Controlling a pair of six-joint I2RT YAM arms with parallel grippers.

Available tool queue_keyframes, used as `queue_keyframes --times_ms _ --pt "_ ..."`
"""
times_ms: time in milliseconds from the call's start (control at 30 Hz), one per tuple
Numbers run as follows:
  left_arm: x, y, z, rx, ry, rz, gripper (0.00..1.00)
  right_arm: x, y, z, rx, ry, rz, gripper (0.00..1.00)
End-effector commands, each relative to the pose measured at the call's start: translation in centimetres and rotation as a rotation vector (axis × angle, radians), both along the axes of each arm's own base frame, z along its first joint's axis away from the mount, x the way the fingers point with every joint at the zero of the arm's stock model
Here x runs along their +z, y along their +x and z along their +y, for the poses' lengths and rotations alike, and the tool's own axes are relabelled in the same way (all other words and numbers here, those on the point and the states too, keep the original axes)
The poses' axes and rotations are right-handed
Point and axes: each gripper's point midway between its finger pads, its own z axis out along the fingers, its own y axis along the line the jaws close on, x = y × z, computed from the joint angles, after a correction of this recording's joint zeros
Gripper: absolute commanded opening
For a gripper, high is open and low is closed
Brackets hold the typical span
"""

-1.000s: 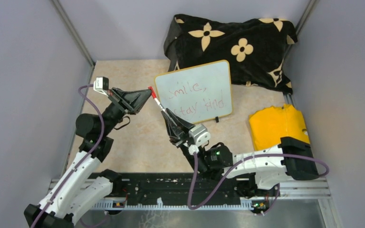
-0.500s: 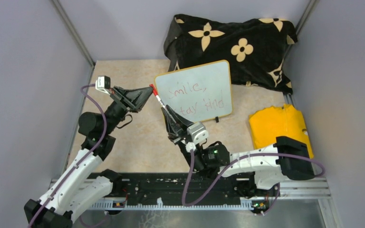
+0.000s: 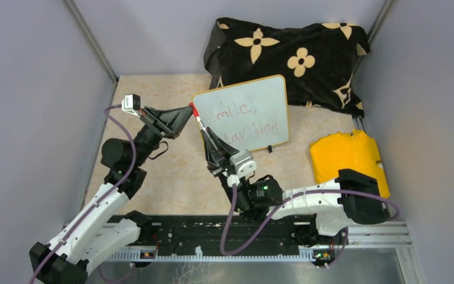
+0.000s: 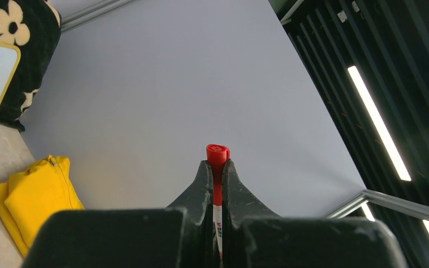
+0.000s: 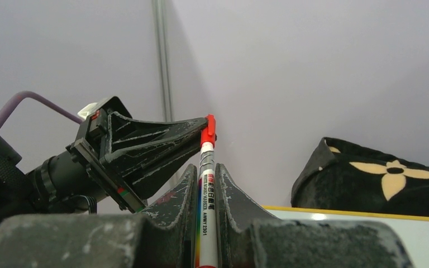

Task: Write a sentence on the whiteboard
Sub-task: Close the whiteboard marker at the center of the board.

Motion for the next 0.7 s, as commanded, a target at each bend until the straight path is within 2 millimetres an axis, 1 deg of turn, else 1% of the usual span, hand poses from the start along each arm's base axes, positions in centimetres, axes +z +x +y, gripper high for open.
queue_keyframes --times_ms 0,333,567,667 --pt "0.3 -2.7 -2.0 -0.124 0.051 -0.064 0.0 2.4 -0.3 0.4 0.021 0.055 -0.044 0.0" --pt "-0.7 -3.8 -3.2 -0.169 0.078 -0.076 0.0 2.2 0.1 0.0 -0.005 0.051 -0.04 0.0" --pt "-1.2 -4.6 -4.0 -0.194 0.092 -0.089 0.0 2.4 0.4 -0.1 -0.017 0.053 -0.042 0.0" --pt "-1.7 -4.8 -4.3 -0.199 0.092 -0.082 0.0 2.6 0.5 -0.2 -0.021 0.057 -0.046 0.0"
